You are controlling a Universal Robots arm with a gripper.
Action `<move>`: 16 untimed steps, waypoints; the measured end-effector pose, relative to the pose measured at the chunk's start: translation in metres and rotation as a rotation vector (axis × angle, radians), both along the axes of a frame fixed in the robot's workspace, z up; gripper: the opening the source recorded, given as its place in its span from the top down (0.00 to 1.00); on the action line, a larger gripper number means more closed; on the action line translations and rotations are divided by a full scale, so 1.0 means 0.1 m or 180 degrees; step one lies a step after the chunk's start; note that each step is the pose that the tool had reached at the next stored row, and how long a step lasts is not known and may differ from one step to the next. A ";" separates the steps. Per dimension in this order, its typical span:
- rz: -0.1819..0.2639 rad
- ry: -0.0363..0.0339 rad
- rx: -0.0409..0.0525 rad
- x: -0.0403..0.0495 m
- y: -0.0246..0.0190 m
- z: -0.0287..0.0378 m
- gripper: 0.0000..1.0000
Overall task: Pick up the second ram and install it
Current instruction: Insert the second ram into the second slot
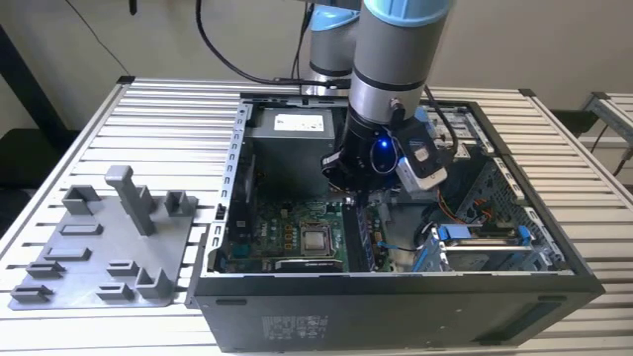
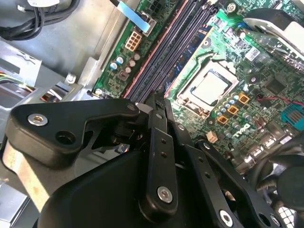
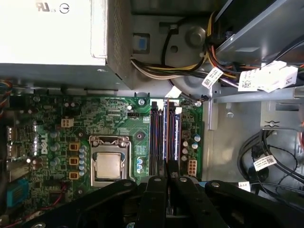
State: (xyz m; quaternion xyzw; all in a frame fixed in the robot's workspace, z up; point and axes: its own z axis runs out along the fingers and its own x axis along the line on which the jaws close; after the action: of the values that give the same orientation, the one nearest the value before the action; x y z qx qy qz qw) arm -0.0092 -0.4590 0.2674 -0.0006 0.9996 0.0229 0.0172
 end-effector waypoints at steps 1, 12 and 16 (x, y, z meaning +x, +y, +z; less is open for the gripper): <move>0.0000 0.0000 0.0000 0.000 0.000 -0.007 0.87; 0.0000 0.0000 0.0000 0.000 0.000 -0.032 0.87; 0.0000 0.0000 0.0000 0.000 0.000 -0.054 0.87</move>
State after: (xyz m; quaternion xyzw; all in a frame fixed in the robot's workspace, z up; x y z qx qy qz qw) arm -0.0092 -0.4590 0.2620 -0.0006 0.9996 0.0228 0.0172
